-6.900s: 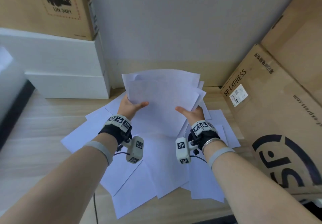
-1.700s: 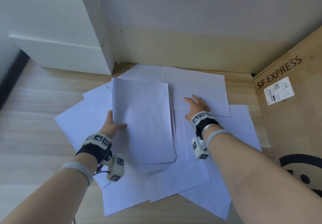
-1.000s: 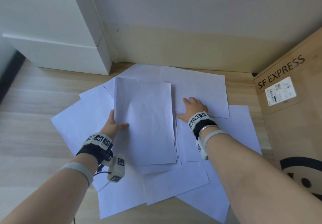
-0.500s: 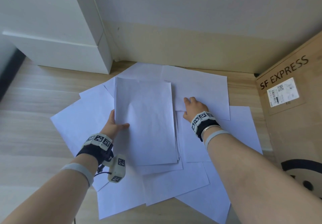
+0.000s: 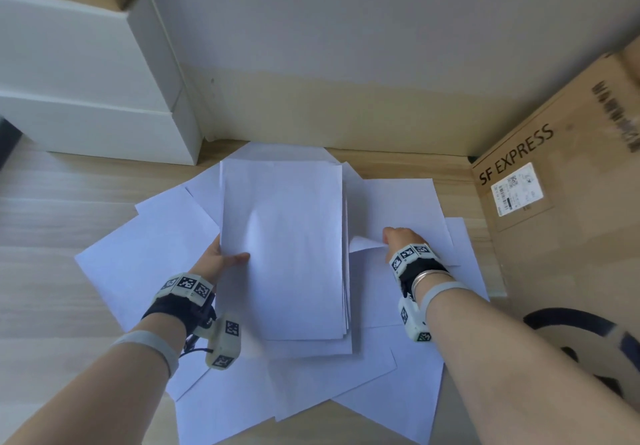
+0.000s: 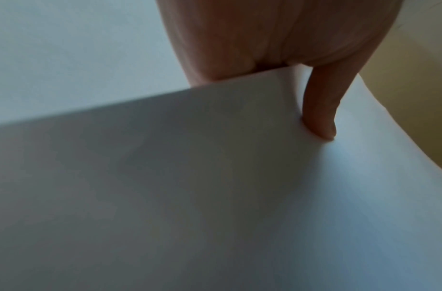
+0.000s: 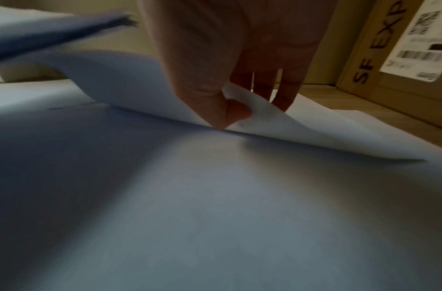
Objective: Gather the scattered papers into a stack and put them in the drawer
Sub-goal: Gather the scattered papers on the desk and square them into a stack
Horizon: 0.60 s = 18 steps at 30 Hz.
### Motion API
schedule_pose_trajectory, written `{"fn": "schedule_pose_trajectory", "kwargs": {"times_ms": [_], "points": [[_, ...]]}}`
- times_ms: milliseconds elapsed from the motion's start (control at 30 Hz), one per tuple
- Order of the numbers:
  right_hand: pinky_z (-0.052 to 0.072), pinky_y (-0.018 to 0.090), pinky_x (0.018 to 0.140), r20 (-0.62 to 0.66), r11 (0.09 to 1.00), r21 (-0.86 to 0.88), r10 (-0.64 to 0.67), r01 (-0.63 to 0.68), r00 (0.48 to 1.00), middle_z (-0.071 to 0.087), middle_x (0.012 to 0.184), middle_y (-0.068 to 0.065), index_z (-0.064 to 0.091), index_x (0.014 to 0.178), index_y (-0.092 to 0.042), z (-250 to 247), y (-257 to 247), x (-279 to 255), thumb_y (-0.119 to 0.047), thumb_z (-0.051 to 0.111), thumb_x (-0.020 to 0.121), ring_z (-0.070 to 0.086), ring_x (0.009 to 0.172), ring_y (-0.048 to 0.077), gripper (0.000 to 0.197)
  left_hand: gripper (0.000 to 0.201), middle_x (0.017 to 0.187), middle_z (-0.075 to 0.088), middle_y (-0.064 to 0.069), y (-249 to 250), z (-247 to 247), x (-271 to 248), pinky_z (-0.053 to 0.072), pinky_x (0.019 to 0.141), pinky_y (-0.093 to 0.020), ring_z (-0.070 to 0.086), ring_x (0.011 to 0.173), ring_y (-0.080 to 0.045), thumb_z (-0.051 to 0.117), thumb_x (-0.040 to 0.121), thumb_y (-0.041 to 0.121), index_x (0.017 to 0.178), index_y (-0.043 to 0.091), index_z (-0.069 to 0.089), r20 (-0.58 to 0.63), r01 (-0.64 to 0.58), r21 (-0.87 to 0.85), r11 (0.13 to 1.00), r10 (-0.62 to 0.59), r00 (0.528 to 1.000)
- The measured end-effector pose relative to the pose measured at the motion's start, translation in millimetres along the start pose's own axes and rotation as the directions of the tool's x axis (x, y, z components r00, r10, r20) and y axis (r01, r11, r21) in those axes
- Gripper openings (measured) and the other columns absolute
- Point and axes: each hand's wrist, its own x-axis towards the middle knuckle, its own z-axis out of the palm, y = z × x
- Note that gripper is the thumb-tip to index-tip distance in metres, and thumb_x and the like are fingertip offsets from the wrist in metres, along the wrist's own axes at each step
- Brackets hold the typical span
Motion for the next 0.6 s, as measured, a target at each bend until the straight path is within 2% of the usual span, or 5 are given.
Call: {"fn": "schedule_pose_trajectory", "kwargs": {"times_ms": [100, 267, 333, 433, 600], "points": [[0.040, 0.028, 0.076, 0.131, 0.997, 0.012, 0.070, -0.072, 0.989, 0.057, 0.108, 0.010, 0.053, 0.109, -0.011, 11.6, 18.2, -11.7, 0.003, 0.046, 0.080, 0.052, 0.089, 0.025, 0.032, 0.048, 0.100, 0.061, -0.009, 4.0, 9.7, -1.3, 0.054, 0.063, -0.036, 0.059, 0.080, -0.024, 0.051, 0.086, -0.012, 0.124, 0.015, 0.044, 0.009, 0.018, -0.005, 1.000, -0.018, 1.000], [0.034, 0.017, 0.068, 0.209, 0.976, 0.165, 0.109, -0.145, 0.972, 0.035, 0.068, -0.009, 0.039, 0.063, -0.024, 30.4, 39.9, -24.1, -0.010, 0.044, 0.093, 0.040, 0.089, 0.015, 0.033, 0.050, 0.091, 0.063, -0.006, 6.4, 21.1, 0.3, 0.052, 0.061, -0.035, 0.060, 0.079, -0.025, 0.058, 0.082, -0.010, 0.122, 0.016, 0.045, 0.059, 0.008, 0.007, 1.000, -0.009, 0.998], [0.035, 0.016, 0.061, 0.258, 0.977, 0.167, 0.085, -0.131, 0.962, 0.039, 0.069, -0.010, 0.043, 0.070, -0.024, 31.4, 43.8, -31.9, -0.005, 0.050, 0.089, 0.045, 0.088, 0.016, 0.027, 0.046, 0.082, 0.070, -0.004, 5.6, 23.8, 4.4, 0.048, 0.066, -0.036, 0.059, 0.079, -0.025, 0.050, 0.086, -0.013, 0.122, 0.016, 0.046, 0.063, 0.004, 0.015, 1.000, -0.005, 0.998], [0.046, 0.025, 0.079, 0.401, 0.990, 0.106, 0.039, -0.089, 0.915, 0.059, 0.087, -0.006, 0.051, 0.100, -0.026, 28.3, 48.3, -33.3, 0.000, 0.064, 0.077, 0.061, 0.100, 0.025, 0.037, 0.051, 0.076, 0.072, -0.002, 3.9, 27.0, 11.9, 0.049, 0.072, -0.037, 0.059, 0.078, -0.025, 0.050, 0.085, -0.015, 0.126, 0.014, 0.046, 0.059, -0.008, 0.045, 0.999, 0.005, 0.998], [0.043, 0.025, 0.080, 0.231, 0.993, 0.117, 0.009, -0.037, 0.973, 0.058, 0.116, 0.007, 0.055, 0.121, -0.017, -4.8, 40.3, -11.8, 0.001, 0.056, 0.084, 0.059, 0.106, 0.026, 0.040, 0.059, 0.088, 0.063, -0.007, 7.1, 28.4, 15.1, 0.048, 0.071, -0.037, 0.059, 0.078, -0.026, 0.060, 0.076, -0.014, 0.124, 0.017, 0.046, 0.069, 0.001, 0.050, 0.999, -0.004, 0.998]]}}
